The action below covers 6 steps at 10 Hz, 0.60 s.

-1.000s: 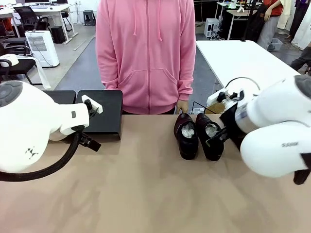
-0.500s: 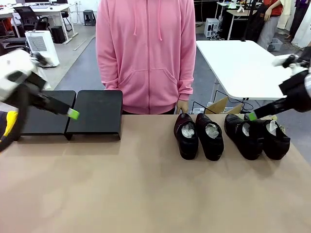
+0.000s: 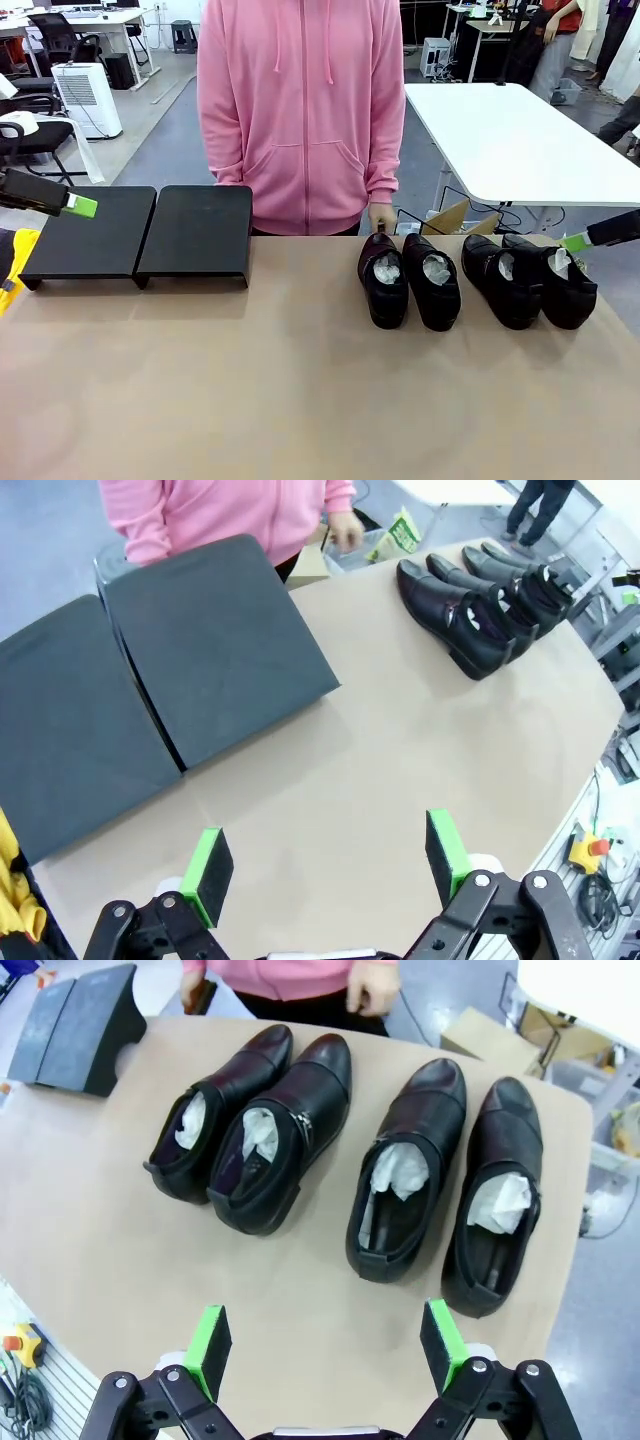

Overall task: Organize the shoes by placing them on the stand.
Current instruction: Pick up one Shoe and place it in the middle of the table.

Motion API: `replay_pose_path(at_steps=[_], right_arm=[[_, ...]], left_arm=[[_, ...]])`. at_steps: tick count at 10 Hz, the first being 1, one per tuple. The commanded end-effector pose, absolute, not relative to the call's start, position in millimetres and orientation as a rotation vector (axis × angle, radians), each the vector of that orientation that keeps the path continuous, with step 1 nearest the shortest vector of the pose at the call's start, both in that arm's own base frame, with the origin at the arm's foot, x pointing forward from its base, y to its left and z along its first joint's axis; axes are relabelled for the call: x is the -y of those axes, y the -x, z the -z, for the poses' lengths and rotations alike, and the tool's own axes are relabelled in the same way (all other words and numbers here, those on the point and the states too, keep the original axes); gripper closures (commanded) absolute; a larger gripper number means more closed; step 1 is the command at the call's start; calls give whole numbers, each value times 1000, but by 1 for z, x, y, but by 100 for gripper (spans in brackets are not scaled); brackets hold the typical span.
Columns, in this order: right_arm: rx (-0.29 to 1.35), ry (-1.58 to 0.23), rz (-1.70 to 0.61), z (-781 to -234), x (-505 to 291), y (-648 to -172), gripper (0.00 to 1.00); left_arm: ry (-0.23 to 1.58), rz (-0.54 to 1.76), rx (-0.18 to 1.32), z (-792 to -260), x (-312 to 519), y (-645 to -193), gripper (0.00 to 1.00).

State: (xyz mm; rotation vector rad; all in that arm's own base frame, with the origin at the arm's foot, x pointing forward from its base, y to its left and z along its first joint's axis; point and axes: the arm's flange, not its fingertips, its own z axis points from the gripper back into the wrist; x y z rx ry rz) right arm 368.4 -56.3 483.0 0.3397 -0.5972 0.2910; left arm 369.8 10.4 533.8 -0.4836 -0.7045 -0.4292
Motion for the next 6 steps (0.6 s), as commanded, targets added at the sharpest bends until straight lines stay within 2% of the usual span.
replay_pose_path(at_steps=[1,6], right_arm=[[571,-372,-271,-485,56,-375,0],[597,-340,-291,-483,56,-368,0]], left_arm=[[503,438,694,-526,-1,-373,0],[484,429,704,-534,-10,-370,0]])
